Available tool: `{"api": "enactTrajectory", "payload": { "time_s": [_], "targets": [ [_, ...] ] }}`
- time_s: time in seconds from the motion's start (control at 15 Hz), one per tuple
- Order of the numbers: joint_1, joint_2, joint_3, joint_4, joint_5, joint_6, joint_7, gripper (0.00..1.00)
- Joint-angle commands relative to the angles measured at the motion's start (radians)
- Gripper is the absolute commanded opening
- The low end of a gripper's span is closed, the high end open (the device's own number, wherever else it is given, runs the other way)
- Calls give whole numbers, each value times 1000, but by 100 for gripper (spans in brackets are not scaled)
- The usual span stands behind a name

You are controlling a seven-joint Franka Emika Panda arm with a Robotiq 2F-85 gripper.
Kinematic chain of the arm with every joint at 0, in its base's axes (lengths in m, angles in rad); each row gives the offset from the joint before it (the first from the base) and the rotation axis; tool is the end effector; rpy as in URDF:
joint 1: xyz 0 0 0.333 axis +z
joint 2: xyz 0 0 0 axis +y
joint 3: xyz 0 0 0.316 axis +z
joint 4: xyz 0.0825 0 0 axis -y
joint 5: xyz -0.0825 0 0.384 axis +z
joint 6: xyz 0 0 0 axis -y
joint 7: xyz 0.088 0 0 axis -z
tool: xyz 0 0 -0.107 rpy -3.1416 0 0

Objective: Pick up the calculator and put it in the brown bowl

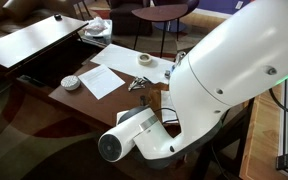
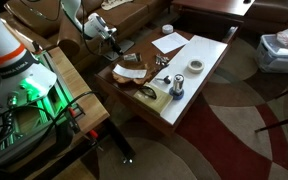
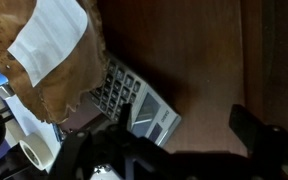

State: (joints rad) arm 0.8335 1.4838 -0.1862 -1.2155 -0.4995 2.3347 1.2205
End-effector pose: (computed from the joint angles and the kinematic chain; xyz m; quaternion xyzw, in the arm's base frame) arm 0.4881 0.3751 -0.1531 0.9533 -0.0078 0.0968 0.2860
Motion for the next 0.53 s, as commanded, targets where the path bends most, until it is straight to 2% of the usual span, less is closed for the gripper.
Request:
{"api": "enactTrajectory", "payload": {
  "time_s": [0.0,0.13,0.27,0.47],
  "targets": [
    [6,0,-12,1,12,7,-4,100],
    [71,0,-94,-24,-36,43,135,100],
    [99,1,-138,-35,-75,50,213,100],
    [100,0,-142,-47,-112,20,260,100]
  ]
}}
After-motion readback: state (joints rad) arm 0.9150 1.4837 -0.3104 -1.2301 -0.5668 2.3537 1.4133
